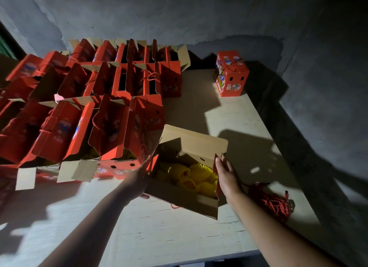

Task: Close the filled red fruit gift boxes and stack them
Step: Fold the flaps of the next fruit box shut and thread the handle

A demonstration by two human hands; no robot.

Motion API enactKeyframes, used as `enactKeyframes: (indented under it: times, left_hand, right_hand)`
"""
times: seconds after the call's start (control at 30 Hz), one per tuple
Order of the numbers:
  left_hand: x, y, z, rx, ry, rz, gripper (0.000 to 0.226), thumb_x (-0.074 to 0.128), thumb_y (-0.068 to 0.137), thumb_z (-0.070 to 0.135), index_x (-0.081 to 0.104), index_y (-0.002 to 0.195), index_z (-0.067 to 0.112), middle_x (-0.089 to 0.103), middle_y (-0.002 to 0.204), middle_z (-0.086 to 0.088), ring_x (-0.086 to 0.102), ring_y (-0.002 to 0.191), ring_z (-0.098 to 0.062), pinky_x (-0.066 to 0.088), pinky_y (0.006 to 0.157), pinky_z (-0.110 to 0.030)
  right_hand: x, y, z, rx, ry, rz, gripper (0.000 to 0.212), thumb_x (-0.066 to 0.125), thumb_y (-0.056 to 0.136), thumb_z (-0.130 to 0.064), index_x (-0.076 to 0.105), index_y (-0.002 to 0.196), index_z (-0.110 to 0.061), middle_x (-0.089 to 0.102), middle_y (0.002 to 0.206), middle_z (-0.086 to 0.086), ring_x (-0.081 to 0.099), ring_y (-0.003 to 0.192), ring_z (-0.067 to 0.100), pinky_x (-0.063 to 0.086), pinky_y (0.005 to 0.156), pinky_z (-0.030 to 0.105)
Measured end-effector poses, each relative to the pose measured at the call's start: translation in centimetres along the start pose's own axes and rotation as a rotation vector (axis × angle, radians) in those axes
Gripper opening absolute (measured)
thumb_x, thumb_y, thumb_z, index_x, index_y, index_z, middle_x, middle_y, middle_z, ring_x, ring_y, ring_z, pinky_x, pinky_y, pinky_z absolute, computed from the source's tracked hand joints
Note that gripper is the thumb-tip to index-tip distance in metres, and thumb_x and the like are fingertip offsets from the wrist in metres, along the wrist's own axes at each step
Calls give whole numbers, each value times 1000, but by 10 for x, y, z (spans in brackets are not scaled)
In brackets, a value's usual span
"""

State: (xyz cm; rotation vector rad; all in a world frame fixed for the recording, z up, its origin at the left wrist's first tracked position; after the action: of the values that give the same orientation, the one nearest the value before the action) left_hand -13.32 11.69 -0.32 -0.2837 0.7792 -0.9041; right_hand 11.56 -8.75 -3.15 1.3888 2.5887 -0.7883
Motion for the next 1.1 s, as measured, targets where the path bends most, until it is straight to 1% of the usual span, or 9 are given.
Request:
enactKeyframes:
  times: [0.2,0.37,0.47,0.53,0.7,0.8,0.9,1.0,1.1]
  left_hand:
    - [17,-19,0,-18,-49,-62,84,44,105,-2,11,164,47,44,156,-15,70,107,-31,66,69,-48]
    - [40,-36,-25,-103,136,-135,113,67,96,-2,-13,165,35,54,147,-17,70,112,-34,61,94,-50]
    - [33,-35,-33,-57,105,-78,78,57,105,14,13,167,30,63,124,-7,75,79,-25,66,70,-38]
    - [22,-30,-33,56,187,-63,75,53,108,18,12,165,44,59,133,-4,76,73,-24,64,61,-33]
    - [2,-21,-31,252,448,33,64,36,114,33,5,142,81,56,134,-15,60,101,-24,60,84,-42]
    - [8,-19,-35,357,742,99,73,35,113,36,-20,147,72,14,168,-11,25,150,-43,54,102,-55]
    - [5,-18,-37,408,729,117,56,25,112,46,1,161,57,-16,174,5,-6,162,-29,42,113,-54]
    - [11,-20,-38,517,765,98,62,24,109,36,-1,165,46,-11,175,13,7,161,-22,36,121,-43]
    - [10,-19,-44,500,641,69,71,33,109,22,-5,164,46,-2,174,18,34,153,-23,39,120,-38]
  right_hand:
    - [15,5,-1,-86,-218,-78,61,32,107,-62,25,164,-40,39,163,2,42,146,32,37,114,47]
    - [18,7,3,-224,-351,-173,53,32,112,-47,24,164,-41,15,174,-3,18,159,24,22,126,43]
    - [12,9,11,-339,-557,-195,51,34,113,-43,25,163,-44,2,175,-9,2,160,11,7,124,27]
    - [9,10,17,-381,-609,-227,53,36,112,-42,23,163,-46,-1,175,-14,1,159,6,8,124,26]
    - [-1,17,29,-415,-702,-290,54,33,110,-54,10,157,-65,-1,174,-20,6,159,8,15,129,37]
    - [-8,18,35,-427,-729,-317,51,34,110,-51,15,155,-67,-1,173,-20,0,160,7,8,131,40]
    - [-13,17,36,-410,-777,-317,50,38,111,-45,20,155,-60,3,172,-17,2,161,10,8,132,42]
    - [-13,11,32,-455,-836,-338,52,41,111,-42,23,158,-54,-2,172,-16,-1,160,11,4,129,35]
    - [-17,-1,15,-754,-1045,-178,58,69,100,-30,49,155,-34,13,174,-4,24,158,27,30,122,44]
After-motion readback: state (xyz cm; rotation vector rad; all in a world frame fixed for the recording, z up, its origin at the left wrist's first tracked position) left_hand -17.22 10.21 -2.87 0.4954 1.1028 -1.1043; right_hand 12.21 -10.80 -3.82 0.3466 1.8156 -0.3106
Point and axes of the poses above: each hand's wrist, its own y-axis towards the middle knuckle, its own x-axis out of the palm, z = x × y, the point moved 7 cm from there along y, towards the middle knuckle
